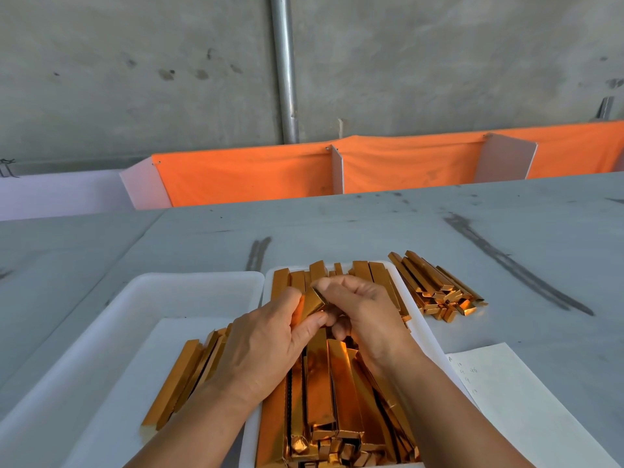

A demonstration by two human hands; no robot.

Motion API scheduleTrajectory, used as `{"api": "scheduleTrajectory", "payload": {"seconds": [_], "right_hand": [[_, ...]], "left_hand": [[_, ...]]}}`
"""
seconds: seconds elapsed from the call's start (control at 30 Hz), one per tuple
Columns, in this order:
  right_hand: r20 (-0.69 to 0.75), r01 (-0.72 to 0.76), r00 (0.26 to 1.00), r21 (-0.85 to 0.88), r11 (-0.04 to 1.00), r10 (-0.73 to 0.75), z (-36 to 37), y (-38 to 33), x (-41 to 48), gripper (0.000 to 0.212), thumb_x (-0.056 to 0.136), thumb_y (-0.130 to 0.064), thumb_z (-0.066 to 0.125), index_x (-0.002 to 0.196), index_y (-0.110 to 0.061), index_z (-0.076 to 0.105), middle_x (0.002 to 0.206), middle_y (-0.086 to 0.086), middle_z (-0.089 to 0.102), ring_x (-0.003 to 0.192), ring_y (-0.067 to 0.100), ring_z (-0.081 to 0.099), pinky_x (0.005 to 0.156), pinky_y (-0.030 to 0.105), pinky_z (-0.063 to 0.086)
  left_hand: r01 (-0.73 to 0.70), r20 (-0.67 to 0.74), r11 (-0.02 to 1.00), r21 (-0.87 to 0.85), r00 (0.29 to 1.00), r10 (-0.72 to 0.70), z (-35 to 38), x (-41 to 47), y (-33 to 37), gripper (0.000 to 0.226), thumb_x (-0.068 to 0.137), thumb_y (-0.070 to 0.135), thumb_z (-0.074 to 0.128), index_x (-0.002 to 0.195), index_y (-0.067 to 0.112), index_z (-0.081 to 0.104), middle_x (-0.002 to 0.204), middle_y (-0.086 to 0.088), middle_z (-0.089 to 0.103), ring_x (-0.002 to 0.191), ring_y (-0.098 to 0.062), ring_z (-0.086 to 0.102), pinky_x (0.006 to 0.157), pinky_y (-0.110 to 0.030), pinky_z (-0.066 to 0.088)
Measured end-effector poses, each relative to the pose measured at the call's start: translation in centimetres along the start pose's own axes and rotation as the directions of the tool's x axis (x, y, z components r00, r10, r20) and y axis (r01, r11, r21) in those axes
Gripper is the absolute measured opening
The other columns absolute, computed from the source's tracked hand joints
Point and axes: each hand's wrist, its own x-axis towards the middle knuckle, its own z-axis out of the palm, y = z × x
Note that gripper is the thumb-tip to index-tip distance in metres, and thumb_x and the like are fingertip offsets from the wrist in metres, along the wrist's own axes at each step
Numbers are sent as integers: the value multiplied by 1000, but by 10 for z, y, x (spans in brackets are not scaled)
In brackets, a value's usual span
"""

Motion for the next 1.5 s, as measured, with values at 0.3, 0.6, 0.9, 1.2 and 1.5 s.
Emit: {"api": "scheduleTrajectory", "payload": {"seconds": [0.3, 0.6, 0.9, 1.2, 1.5], "right_hand": [[-43, 70, 997, -39, 997, -71, 2, 1, 0, 13, 90, -22, 71, 91, -10, 74, 60, 8, 58, 42, 11, 44, 46, 21, 44], [-62, 84, 994, -42, 996, -87, 1, 2, 2, 12, 92, -18, 68, 83, -11, 70, 57, 11, 60, 40, 14, 45, 48, 26, 45], [-76, 66, 995, -52, 996, -70, 1, 0, 0, 10, 90, -19, 70, 82, -14, 71, 54, 6, 59, 39, 12, 45, 49, 27, 46], [-68, 138, 986, -169, 976, -151, 2, 0, -2, 13, 94, -20, 66, 88, -18, 76, 59, 6, 63, 43, 12, 51, 51, 25, 49], [-20, 96, 995, -77, 992, -98, 3, -3, -3, 20, 95, -8, 62, 93, -21, 77, 61, 8, 63, 46, 13, 53, 58, 23, 53]], "left_hand": [[12, 13, 1000, -1, 1000, -12, -2, -1, 2, 49, 84, 75, 27, 96, 31, 44, 59, 10, 46, 53, -5, 52, 47, -14, 37], [-4, -3, 999, -38, 1000, 4, -6, -1, 6, 59, 83, 76, 29, 122, 35, 47, 58, 17, 39, 51, 4, 46, 45, -9, 30], [-41, -3, 996, -85, 999, 41, -7, -2, 6, 56, 86, 75, 29, 130, 42, 39, 63, 21, 41, 56, 6, 48, 48, -7, 31], [-34, -20, 993, -112, 999, 32, -4, -2, 3, 53, 86, 77, 25, 128, 47, 34, 66, 23, 44, 59, 7, 51, 49, -7, 35], [0, -33, 997, -77, 999, -3, -5, -1, 2, 58, 86, 71, 32, 130, 35, 45, 64, 23, 42, 57, 5, 48, 51, -7, 31]]}}
